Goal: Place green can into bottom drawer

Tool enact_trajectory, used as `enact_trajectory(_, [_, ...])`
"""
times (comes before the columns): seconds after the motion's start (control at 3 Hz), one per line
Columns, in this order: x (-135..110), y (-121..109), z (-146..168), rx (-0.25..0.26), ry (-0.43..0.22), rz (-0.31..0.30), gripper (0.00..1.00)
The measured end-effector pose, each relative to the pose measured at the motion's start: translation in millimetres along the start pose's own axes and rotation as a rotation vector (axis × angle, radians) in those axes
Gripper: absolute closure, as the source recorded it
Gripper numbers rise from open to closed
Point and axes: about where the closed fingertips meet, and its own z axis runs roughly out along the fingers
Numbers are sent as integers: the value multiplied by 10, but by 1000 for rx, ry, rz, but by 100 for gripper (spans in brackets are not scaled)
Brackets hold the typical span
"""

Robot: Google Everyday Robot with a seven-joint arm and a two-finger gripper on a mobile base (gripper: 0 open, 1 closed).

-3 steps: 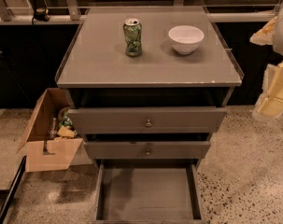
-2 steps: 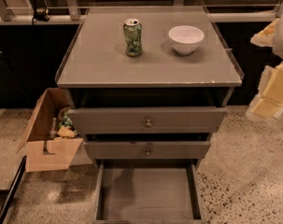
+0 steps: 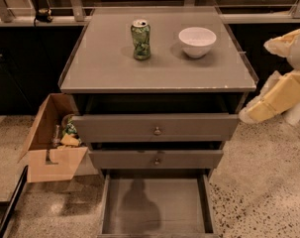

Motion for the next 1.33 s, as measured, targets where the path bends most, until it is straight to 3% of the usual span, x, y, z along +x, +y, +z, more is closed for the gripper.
enact_trajectory(0.33, [-160, -29, 57, -35, -141, -42, 0])
enact_trajectory(0.67, [-361, -61, 138, -106, -244, -203, 0])
enact_trajectory(1.0, [-526, -123, 268, -182, -310, -409, 0])
enact_trajectory(1.33, [-527, -120, 269, -181, -309, -406, 0])
